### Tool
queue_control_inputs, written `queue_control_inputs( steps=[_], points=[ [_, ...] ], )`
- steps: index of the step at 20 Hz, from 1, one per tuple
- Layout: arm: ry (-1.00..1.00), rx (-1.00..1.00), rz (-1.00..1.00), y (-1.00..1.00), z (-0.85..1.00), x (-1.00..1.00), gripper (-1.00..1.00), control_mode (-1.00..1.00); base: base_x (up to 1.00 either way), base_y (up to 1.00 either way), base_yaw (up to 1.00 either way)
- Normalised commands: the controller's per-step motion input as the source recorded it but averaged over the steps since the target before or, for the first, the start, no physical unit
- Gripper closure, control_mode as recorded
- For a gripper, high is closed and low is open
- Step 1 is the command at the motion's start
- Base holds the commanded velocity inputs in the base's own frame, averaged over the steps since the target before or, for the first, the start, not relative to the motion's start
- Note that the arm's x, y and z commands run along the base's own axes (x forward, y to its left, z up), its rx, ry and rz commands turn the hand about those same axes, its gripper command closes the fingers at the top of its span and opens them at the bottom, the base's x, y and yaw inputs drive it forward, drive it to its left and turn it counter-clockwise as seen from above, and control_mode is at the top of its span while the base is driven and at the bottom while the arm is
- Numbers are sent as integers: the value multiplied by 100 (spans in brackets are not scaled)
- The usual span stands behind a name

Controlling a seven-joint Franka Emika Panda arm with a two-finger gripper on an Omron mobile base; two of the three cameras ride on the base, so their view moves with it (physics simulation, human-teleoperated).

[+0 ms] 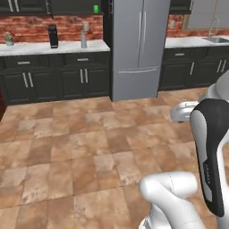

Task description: There is a tray on the dining counter. Grab the cup, mug, and pitcher and place them on the tray. The pitcher may be placed next to the tray if it cannot fit the tray.

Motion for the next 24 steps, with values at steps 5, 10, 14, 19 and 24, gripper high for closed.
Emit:
queue_control_inputs(
  steps=[5, 10, 14, 19, 24],
  points=[
    [0, 0, 0, 0, 0, 0, -100, 100, 100, 44, 0],
    [0, 0, 0, 0, 0, 0, -100, 100, 100, 33, 0],
    [0, 0, 0, 0, 0, 0, -100, 100, 100, 11, 0],
    [0, 0, 0, 0, 0, 0, -100, 100, 100, 0, 0],
    [0, 0, 0, 0, 0, 0, -100, 100, 91, 0, 0]
  ],
)
